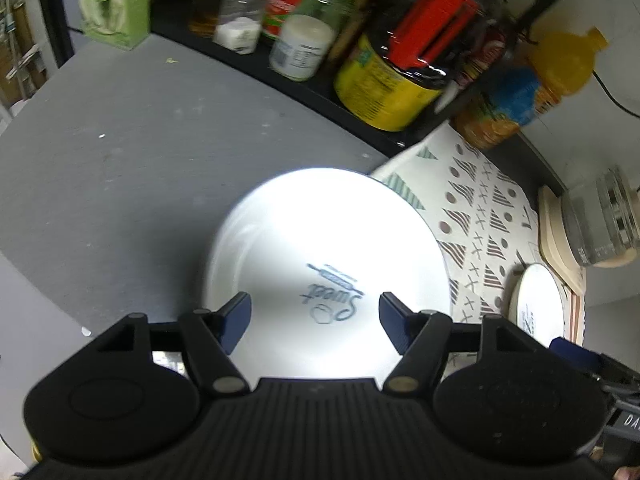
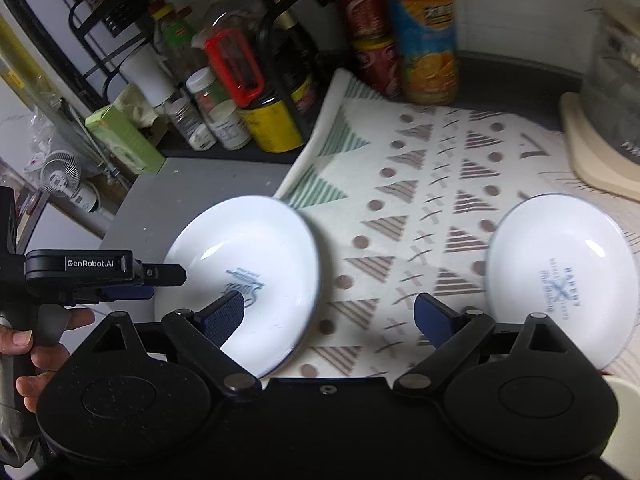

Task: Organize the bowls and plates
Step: 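Move both grippers to the white 'BAKERY' plate and close on its rim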

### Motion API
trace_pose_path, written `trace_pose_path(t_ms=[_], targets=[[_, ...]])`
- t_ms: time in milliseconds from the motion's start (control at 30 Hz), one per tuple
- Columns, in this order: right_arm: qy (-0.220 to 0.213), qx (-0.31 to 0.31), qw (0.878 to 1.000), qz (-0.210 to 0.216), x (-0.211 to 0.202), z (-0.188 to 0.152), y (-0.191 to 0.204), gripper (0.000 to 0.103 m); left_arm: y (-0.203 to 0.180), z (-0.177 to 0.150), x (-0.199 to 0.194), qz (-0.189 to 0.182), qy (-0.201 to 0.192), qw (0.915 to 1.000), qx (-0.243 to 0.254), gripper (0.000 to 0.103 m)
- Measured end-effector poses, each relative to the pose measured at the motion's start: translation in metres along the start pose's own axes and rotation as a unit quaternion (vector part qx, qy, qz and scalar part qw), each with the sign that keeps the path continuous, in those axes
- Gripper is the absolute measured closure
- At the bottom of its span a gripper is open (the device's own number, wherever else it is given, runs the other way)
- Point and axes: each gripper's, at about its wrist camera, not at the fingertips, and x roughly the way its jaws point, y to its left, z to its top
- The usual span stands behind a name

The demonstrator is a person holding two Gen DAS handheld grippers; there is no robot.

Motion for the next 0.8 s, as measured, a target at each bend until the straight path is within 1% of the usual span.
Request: trace_pose_path(t_ms=[233, 333, 633, 800], targets=[[-0.019, 0.027, 0.999, -0.013, -0.015, 0.001, -0.028, 0.011, -0.034, 0.004, 0.010, -0.012, 0.009, 0.9996, 0.025, 0.034], [-0.026, 0.036, 0.999, -0.028, -0.021, -0.001, -0.039, 0.010, -0.050, 0.003, 0.013, -0.019, 0.014, 0.9989, 0.041, 0.034], [-0.048, 0.076, 0.995, -0.049, -0.035, -0.006, -0.076, 0.010, -0.099, -0.002, 0.038, -0.027, 0.037, 0.9959, 0.078, 0.034], [-0.048, 0.096, 0.992, -0.065, -0.038, -0.008, -0.099, 0.010, -0.121, -0.006, 0.053, -0.035, 0.047, 0.9942, 0.090, 0.034]])
